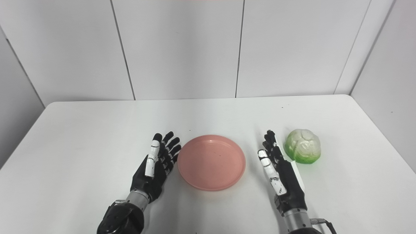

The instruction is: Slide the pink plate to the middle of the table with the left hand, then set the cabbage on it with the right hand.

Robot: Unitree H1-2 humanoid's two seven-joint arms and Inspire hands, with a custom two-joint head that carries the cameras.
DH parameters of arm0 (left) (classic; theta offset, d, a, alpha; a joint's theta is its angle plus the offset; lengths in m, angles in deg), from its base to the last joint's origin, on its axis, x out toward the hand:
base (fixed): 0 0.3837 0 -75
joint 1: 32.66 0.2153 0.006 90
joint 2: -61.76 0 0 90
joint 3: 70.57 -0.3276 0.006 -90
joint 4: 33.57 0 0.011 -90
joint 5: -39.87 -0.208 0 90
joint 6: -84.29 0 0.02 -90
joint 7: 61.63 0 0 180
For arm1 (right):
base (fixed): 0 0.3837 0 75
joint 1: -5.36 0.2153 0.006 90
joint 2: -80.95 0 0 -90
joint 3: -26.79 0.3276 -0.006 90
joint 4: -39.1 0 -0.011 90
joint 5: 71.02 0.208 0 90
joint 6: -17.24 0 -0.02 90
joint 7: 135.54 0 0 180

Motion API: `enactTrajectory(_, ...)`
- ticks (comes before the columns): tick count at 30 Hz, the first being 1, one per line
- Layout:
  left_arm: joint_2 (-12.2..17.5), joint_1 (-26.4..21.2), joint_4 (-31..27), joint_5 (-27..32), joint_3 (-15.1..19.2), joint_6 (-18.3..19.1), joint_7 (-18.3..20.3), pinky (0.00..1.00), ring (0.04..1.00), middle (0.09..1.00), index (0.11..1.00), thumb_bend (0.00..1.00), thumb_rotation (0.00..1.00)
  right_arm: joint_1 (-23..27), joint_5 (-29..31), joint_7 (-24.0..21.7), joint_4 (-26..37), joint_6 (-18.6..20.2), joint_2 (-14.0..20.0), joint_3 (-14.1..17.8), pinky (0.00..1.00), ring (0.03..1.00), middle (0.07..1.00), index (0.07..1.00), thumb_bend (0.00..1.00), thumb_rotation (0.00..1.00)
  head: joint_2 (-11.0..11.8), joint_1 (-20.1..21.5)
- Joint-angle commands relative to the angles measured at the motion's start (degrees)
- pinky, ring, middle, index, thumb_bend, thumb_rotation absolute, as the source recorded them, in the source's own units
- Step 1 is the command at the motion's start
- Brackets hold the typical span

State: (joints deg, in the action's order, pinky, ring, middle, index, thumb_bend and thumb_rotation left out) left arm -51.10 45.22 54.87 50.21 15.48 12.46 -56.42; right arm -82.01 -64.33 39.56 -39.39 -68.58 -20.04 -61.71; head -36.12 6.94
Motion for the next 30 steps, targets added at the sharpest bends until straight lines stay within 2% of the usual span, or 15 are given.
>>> enactTrajectory(1,-0.97,-0.06,-2.09,-0.09,-0.63,-1.63,0.04,0.97,0.974,0.980,0.971,0.73,0.96,1.10,0.82,-0.41,2.86,1.20,-0.03,-0.32,1.00,1.000,1.000,1.000,0.70,0.79,0.53,0.43)
enactTrajectory(5,0.30,0.88,-2.25,-0.99,-1.96,-3.03,1.32,0.97,0.974,0.975,0.967,0.72,0.99,0.82,0.69,-0.27,2.98,0.92,-0.43,-0.67,1.00,1.000,1.000,1.000,0.69,0.78,0.82,1.07)
enactTrajectory(11,0.94,1.28,-1.47,-1.43,-2.15,-4.90,1.72,0.96,0.964,0.966,0.959,0.72,0.99,0.79,-0.54,0.03,2.16,-0.40,-0.66,-1.37,1.00,1.000,1.000,1.000,0.68,0.79,1.66,3.16)
enactTrajectory(17,1.72,0.47,2.44,-4.12,-2.00,-11.39,1.28,0.98,0.973,0.982,0.965,0.68,1.00,1.39,-0.98,0.12,1.28,-1.52,-0.80,-1.90,1.00,1.000,1.000,1.000,0.69,0.76,1.87,4.69)
enactTrajectory(21,2.11,-0.12,7.02,-5.49,-0.66,-17.90,0.11,0.99,0.978,0.986,0.980,0.66,1.00,2.34,-6.67,1.04,2.75,-2.82,0.02,-3.39,1.00,0.993,0.992,1.000,0.67,0.78,2.19,8.17)
enactTrajectory(23,2.30,-0.38,8.80,-6.43,-0.35,-20.89,-0.44,1.00,0.982,0.988,0.986,0.65,1.00,3.29,-10.62,1.89,4.24,-2.80,0.77,-3.84,1.00,0.973,0.977,0.998,0.68,0.78,2.35,8.88)
enactTrajectory(25,2.12,-0.80,10.40,-6.50,0.14,-22.88,-0.91,1.00,0.988,0.990,0.990,0.64,1.00,4.69,-14.76,1.41,6.84,-1.86,2.94,-4.32,0.96,0.949,0.964,0.996,0.67,0.79,2.35,8.88)
enactTrajectory(27,2.15,-1.15,10.98,-6.64,0.23,-23.21,-1.16,1.00,0.995,0.998,0.996,0.62,1.00,6.21,-18.35,-0.01,9.44,-0.52,5.97,-4.44,0.93,0.940,0.967,1.000,0.67,0.85,2.44,9.27)
enactTrajectory(30,2.22,-1.33,10.74,-7.42,0.10,-21.95,-1.76,1.00,1.000,0.997,0.997,0.61,1.00,8.05,-20.96,-1.73,12.12,2.07,9.24,-4.00,0.92,0.933,0.964,0.991,0.73,0.85,2.78,9.67)
